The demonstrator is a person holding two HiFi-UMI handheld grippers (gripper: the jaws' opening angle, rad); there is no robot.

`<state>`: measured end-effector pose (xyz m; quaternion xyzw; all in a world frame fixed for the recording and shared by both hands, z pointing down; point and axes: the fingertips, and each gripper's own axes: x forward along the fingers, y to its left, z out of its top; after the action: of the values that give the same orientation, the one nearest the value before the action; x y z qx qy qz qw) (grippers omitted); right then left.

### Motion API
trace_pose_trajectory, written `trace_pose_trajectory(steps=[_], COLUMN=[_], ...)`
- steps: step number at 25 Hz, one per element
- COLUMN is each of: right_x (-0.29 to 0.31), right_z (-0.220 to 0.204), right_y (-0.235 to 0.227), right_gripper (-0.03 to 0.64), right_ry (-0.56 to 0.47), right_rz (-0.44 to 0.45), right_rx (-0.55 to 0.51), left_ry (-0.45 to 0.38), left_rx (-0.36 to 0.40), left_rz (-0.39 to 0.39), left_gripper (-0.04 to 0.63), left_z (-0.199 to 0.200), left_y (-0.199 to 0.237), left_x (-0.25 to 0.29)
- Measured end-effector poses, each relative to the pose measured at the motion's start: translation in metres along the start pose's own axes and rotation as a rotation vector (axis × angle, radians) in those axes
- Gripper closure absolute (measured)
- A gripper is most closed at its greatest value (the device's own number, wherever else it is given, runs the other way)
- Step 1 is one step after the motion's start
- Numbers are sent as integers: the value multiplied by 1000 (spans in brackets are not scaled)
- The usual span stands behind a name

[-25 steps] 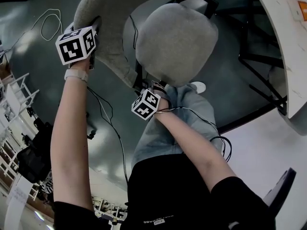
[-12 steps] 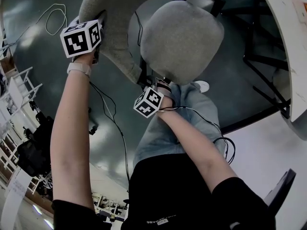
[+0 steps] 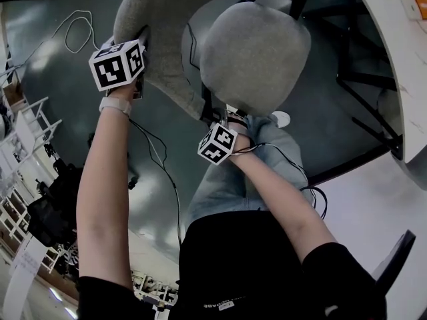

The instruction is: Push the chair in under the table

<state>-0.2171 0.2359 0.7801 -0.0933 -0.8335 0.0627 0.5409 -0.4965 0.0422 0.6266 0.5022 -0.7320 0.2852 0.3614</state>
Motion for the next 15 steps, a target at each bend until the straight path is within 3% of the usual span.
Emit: trace_pose_trajectory(steps=[9,15], right_x=[-24,-44], right_z=[-63,-95], right_y=[-22,-30], right_gripper=[522,525], right_ry=[12,55], right_rz=[-85,-21], right_rx=[-175,-133], left_ry=[1,-4], left_rx=[-32,-86], left_rz=[-18,-39], left_gripper=[450,472], left_z=[-23,-28], left_y=[-50,-80], left_x=[-10,-19])
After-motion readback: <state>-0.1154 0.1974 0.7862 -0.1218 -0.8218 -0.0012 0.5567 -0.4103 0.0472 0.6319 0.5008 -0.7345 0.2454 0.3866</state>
